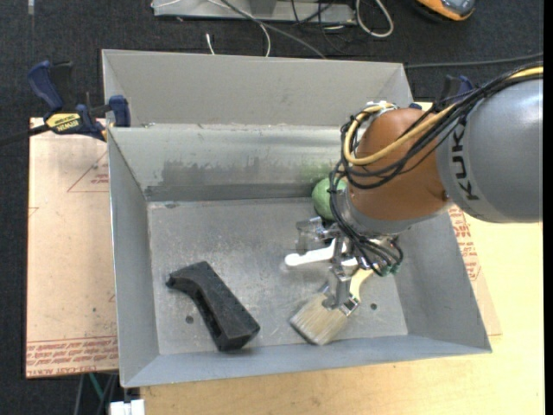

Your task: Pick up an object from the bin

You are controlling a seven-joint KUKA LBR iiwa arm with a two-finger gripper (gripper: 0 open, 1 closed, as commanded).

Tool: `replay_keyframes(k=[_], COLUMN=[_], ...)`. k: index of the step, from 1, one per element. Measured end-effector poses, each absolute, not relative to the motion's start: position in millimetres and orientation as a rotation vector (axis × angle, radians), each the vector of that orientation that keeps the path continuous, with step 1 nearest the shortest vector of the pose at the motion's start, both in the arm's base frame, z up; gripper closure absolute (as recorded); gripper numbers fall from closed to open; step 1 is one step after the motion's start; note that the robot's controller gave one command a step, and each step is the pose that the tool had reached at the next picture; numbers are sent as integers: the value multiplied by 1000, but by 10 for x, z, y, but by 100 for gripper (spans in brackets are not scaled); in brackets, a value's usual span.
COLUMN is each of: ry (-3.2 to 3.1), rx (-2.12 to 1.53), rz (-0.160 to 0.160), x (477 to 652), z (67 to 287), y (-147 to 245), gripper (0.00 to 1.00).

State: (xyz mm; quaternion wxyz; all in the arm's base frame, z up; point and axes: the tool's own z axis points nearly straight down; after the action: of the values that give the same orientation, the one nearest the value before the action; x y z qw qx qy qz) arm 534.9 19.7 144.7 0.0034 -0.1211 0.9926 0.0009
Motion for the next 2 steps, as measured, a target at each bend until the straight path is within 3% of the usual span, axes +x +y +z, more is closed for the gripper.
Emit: replay_keyframes(k=[1,2], ry=[3071,3060], rx=[-625,-691], rz=[5,4], x=[5572,5492], z=[1294,800], y=[305,246], gripper=[0,0])
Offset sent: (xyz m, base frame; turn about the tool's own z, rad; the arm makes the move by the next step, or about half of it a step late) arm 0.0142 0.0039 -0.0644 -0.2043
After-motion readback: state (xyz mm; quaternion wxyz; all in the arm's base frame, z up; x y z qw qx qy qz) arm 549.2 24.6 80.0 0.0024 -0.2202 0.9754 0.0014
